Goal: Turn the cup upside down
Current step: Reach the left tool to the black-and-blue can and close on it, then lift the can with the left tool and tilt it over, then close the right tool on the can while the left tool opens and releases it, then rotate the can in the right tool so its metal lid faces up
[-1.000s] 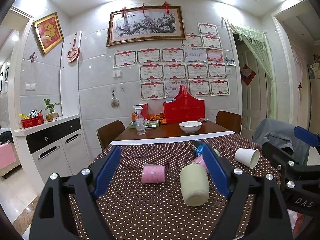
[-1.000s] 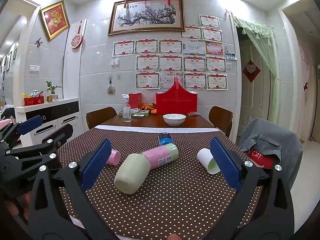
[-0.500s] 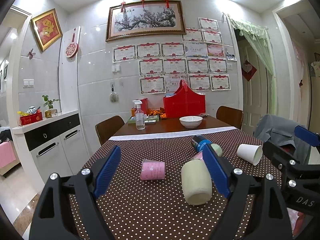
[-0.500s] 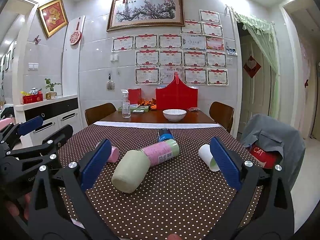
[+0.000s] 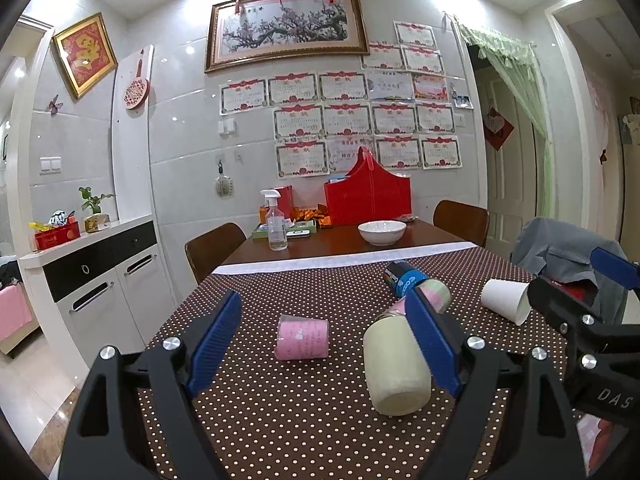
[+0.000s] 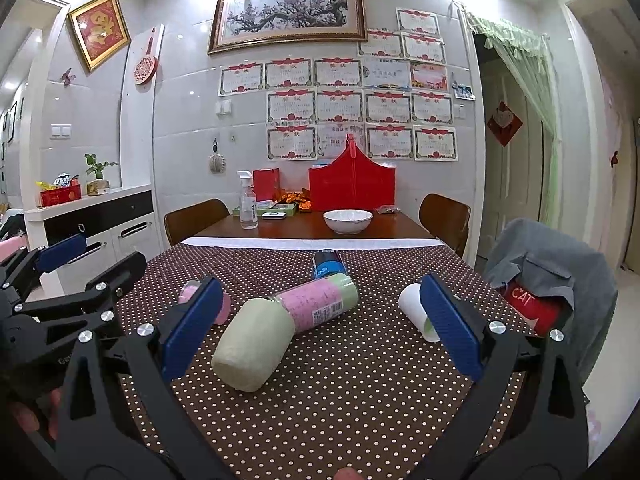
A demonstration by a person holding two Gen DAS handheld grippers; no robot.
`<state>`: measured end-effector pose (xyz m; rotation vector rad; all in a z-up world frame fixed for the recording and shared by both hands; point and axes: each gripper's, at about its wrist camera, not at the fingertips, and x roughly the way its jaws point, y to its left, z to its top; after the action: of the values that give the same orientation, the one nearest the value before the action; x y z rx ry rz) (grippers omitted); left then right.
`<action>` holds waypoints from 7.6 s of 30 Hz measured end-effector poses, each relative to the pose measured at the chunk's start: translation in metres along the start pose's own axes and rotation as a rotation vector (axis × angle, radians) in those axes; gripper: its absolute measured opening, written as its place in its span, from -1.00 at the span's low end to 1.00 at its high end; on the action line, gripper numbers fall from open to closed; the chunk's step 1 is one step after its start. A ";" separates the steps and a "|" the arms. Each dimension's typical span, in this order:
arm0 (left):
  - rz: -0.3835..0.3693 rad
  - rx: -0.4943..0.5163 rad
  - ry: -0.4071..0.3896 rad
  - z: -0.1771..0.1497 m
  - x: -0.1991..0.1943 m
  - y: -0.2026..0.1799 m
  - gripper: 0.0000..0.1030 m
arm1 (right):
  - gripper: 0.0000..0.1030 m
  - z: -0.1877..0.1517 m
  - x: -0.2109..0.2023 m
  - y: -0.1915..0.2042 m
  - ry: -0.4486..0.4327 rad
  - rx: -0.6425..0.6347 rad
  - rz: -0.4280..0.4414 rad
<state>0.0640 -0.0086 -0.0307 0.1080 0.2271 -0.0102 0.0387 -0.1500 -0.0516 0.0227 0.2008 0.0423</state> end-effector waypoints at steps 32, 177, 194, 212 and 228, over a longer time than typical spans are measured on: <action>-0.379 -0.092 0.748 0.039 0.288 -0.083 0.60 | 0.88 0.029 0.168 -0.123 0.245 0.042 -0.021; -0.352 -0.225 0.409 -0.073 0.048 -0.088 0.27 | 0.88 -0.051 0.025 -0.129 0.418 0.076 0.117; -0.168 -0.072 0.449 -0.064 0.041 0.003 0.30 | 0.88 -0.054 0.077 -0.040 0.723 0.230 0.202; -0.250 -0.055 0.506 -0.088 0.082 0.029 0.30 | 0.50 -0.080 0.123 -0.022 1.018 0.383 0.201; -0.273 -0.050 0.541 -0.096 0.098 0.018 0.30 | 0.39 -0.071 0.137 -0.028 0.988 0.272 0.224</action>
<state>0.1386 0.0197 -0.1434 0.0267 0.7808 -0.2492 0.1603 -0.1706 -0.1491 0.2987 1.1912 0.2498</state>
